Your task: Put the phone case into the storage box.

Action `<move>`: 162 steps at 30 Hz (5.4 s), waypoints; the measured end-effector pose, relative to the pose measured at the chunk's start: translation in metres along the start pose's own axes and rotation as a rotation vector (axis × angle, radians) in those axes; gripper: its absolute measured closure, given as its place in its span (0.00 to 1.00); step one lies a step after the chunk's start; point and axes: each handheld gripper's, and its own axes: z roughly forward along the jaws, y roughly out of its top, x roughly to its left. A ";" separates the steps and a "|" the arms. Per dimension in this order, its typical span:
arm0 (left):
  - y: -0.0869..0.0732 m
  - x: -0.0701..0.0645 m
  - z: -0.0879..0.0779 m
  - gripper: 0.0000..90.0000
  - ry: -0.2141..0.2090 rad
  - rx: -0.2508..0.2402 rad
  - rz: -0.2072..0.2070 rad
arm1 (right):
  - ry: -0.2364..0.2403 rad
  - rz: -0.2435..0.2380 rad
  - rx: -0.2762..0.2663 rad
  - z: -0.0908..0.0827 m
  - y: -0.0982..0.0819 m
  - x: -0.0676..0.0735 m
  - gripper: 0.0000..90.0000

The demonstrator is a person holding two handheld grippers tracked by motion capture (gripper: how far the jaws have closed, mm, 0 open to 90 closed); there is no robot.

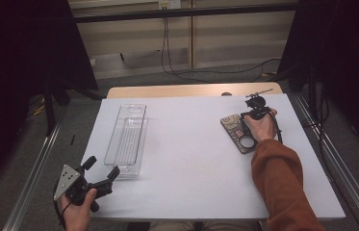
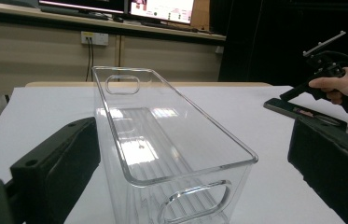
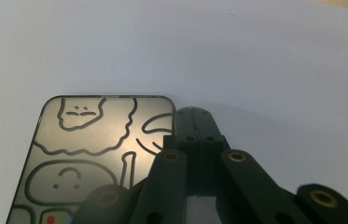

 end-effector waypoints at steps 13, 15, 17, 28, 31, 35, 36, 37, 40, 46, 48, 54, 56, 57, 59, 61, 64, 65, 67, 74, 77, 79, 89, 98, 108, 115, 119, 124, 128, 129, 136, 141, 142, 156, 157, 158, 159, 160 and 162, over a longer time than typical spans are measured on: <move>0.000 0.000 0.000 0.03 0.005 0.006 0.005 | 0.078 -0.056 -0.015 0.008 0.002 0.021 1.00; 0.000 0.000 0.000 0.03 0.005 0.005 0.006 | 0.084 -0.070 -0.018 0.009 0.003 0.024 1.00; 0.000 0.000 0.000 0.03 0.006 0.004 0.005 | 0.092 -0.074 -0.012 0.009 0.003 0.025 1.00; 0.000 0.000 0.000 0.03 0.000 0.004 0.006 | 0.123 -0.065 -0.012 0.010 0.003 0.035 1.00; 0.000 -0.001 0.000 0.03 -0.003 0.005 0.006 | 0.141 -0.073 -0.014 0.011 0.003 0.037 1.00; 0.000 0.000 0.000 0.03 0.008 0.001 0.004 | 0.155 -0.074 -0.009 0.011 0.002 0.045 1.00; 0.000 0.000 0.000 0.03 0.008 0.001 0.004 | 0.163 -0.082 -0.014 0.011 0.002 0.047 1.00; 0.000 0.000 0.000 0.03 0.007 0.000 0.001 | 0.163 -0.082 -0.014 0.011 0.002 0.047 1.00; 0.001 0.000 0.000 0.03 0.007 0.000 0.006 | 0.177 -0.096 -0.006 0.011 0.002 0.054 1.00; 0.001 0.000 -0.001 0.03 0.001 -0.011 0.001 | 0.198 -0.126 -0.008 0.012 0.002 0.061 1.00; 0.001 0.001 -0.001 0.03 0.002 -0.007 -0.002 | 0.214 -0.142 -0.015 0.012 0.001 0.064 1.00; 0.001 0.000 0.000 0.03 -0.001 -0.007 0.003 | 0.251 -0.181 -0.013 0.012 0.000 0.079 1.00; 0.001 0.000 0.000 0.03 -0.002 -0.005 0.004 | 0.263 -0.189 -0.011 0.012 0.000 0.084 1.00; 0.001 0.000 0.000 0.03 0.005 -0.004 0.001 | 0.263 -0.189 -0.011 0.012 0.000 0.084 1.00; 0.001 0.001 0.000 0.03 0.007 -0.001 0.004 | 0.268 -0.206 -0.012 0.011 -0.001 0.088 1.00; 0.001 0.000 0.001 0.03 -0.003 -0.004 -0.001 | 0.288 -0.228 -0.012 0.011 -0.002 0.093 1.00; 0.001 -0.001 0.003 0.03 0.002 0.001 0.006 | 0.290 -0.224 -0.008 0.010 -0.003 0.096 1.00; 0.001 -0.001 0.003 0.03 -0.007 0.002 0.003 | 0.295 -0.229 -0.010 0.010 -0.003 0.097 1.00; 0.001 -0.002 0.004 0.03 -0.009 0.002 0.009 | 0.298 -0.225 -0.003 0.009 -0.004 0.099 1.00; 0.001 -0.003 0.008 0.03 -0.017 0.008 0.008 | 0.320 -0.252 0.009 0.008 -0.005 0.107 1.00; 0.001 -0.004 0.010 0.03 -0.021 0.002 0.003 | 0.325 -0.255 0.010 0.007 -0.006 0.110 1.00; 0.001 -0.003 0.011 0.03 -0.024 0.005 0.008 | 0.325 -0.275 0.006 0.007 -0.007 0.112 1.00; 0.001 -0.003 0.015 0.03 -0.034 0.009 0.008 | 0.363 -0.280 -0.004 0.004 -0.013 0.118 1.00; 0.001 -0.003 0.014 0.03 -0.029 0.009 0.006 | 0.370 -0.311 0.014 0.000 -0.017 0.124 1.00; 0.001 -0.003 0.015 0.03 -0.035 0.010 0.009 | 0.397 -0.351 0.036 -0.006 -0.022 0.132 1.00; 0.001 -0.003 0.014 0.03 -0.027 0.009 0.011 | 0.399 -0.372 0.037 -0.010 -0.027 0.135 1.00; 0.001 -0.003 0.014 0.03 -0.027 0.010 0.009 | 0.403 -0.374 0.038 -0.013 -0.031 0.137 1.00; 0.001 -0.003 0.014 0.03 -0.030 0.010 0.007 | 0.408 -0.417 0.041 -0.019 -0.037 0.141 1.00; 0.001 -0.003 0.014 0.03 -0.031 0.011 0.004 | 0.415 -0.425 0.051 -0.024 -0.041 0.141 1.00; 0.001 -0.003 0.014 0.03 -0.031 0.012 0.005 | 0.415 -0.425 0.051 -0.024 -0.041 0.141 1.00; 0.001 -0.004 0.014 0.03 -0.034 0.013 0.010 | 0.428 -0.433 0.061 -0.030 -0.049 0.143 1.00; 0.001 -0.003 0.014 0.03 -0.033 0.012 0.009 | 0.444 -0.458 0.063 -0.035 -0.054 0.141 1.00; 0.001 -0.004 0.014 0.03 -0.033 0.011 0.005 | 0.449 -0.451 0.070 -0.036 -0.055 0.141 1.00; 0.001 -0.004 0.015 0.03 -0.037 0.014 0.007 | 0.455 -0.450 0.063 -0.048 -0.069 0.138 1.00; 0.001 -0.004 0.015 0.03 -0.039 0.012 0.008 | 0.462 -0.446 0.048 -0.048 -0.069 0.137 1.00; 0.001 -0.004 0.015 0.03 -0.039 0.012 0.008 | 0.462 -0.446 0.048 -0.048 -0.069 0.137 1.00; 0.001 -0.005 0.014 0.03 -0.034 0.014 0.009 | 0.483 -0.422 0.034 -0.049 -0.069 0.136 1.00; 0.001 -0.004 0.014 0.03 -0.032 0.013 0.008 | 0.485 -0.415 0.020 -0.055 -0.067 0.133 1.00; 0.001 -0.003 0.014 0.03 -0.030 0.014 0.009 | 0.489 -0.406 0.013 -0.058 -0.067 0.132 1.00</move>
